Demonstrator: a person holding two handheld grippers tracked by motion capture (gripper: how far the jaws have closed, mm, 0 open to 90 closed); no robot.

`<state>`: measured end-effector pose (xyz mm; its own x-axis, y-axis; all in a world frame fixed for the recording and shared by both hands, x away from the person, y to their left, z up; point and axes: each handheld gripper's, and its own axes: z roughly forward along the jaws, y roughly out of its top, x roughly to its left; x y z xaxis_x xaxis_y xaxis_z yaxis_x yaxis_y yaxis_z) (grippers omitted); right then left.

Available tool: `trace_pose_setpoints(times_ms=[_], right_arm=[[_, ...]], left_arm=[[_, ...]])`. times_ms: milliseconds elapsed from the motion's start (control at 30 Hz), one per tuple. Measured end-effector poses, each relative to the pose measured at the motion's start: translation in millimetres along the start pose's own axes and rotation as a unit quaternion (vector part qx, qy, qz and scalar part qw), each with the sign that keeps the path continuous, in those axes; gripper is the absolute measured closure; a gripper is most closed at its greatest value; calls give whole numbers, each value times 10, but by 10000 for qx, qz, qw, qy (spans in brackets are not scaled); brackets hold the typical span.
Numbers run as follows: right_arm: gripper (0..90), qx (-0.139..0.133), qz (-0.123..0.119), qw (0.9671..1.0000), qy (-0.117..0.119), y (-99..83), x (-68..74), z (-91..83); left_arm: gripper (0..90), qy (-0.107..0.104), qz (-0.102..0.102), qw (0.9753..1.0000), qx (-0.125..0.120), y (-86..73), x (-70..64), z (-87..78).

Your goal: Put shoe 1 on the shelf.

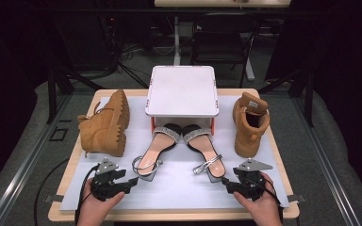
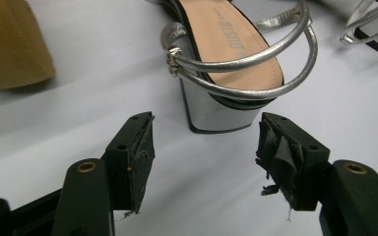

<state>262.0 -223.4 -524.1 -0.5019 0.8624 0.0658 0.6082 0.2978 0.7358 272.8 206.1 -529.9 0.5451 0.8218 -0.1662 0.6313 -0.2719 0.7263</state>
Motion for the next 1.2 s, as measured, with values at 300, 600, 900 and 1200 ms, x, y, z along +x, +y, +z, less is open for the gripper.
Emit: trace_pose_setpoints(times_ms=[300,600,900,1200], right_arm=[[386,217,-80,9997,124,-99,34,194],[366,274,-231,9992,197,-86,77,337],[362,268,-262,9992,170,-65,92,419],[363,266,-330,9991,15,-56,123,477]], left_arm=[[382,-139,70,9998,81,-1,-14,208],[360,-271,98,9996,79,13,-28,243],[356,-274,225,9993,123,84,-131,407],[317,-173,282,9994,140,126,-144,502]])
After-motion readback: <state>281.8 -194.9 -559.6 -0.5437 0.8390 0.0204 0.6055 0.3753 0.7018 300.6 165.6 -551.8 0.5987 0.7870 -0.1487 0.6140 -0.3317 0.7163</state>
